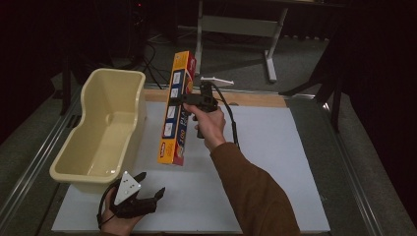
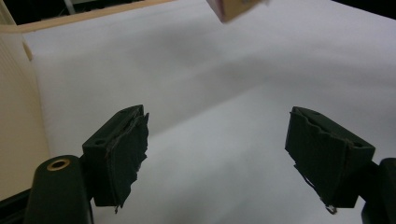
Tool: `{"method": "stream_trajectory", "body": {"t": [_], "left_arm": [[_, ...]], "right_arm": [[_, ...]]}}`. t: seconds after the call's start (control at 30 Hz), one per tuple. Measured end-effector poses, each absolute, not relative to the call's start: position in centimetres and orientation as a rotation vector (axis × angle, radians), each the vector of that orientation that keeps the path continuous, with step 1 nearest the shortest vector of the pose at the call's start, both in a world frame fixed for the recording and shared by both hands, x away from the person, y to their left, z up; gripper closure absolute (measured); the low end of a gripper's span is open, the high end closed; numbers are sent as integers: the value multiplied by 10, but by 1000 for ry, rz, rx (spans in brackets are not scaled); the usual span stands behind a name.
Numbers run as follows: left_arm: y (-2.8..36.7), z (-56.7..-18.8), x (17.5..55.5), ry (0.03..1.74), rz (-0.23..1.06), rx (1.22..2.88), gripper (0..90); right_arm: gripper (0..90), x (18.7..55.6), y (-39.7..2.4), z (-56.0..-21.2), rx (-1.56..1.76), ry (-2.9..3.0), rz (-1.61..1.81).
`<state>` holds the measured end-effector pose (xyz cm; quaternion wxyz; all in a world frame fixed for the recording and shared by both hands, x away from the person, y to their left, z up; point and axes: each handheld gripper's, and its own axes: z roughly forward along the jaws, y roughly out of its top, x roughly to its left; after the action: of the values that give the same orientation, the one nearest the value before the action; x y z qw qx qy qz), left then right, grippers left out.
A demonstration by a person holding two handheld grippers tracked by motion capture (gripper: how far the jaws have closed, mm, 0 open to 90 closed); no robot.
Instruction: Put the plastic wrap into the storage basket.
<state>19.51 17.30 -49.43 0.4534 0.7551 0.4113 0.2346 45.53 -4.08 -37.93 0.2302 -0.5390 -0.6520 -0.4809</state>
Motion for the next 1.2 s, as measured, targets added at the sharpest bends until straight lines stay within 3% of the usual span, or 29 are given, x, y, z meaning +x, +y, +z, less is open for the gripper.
{"method": "stream_trajectory", "body": {"t": [1.2], "left_arm": [[168, -493, 193, 971, 576, 1866, 209]], "right_arm": [[408, 448, 38, -366, -1353, -1675, -1352]]}}
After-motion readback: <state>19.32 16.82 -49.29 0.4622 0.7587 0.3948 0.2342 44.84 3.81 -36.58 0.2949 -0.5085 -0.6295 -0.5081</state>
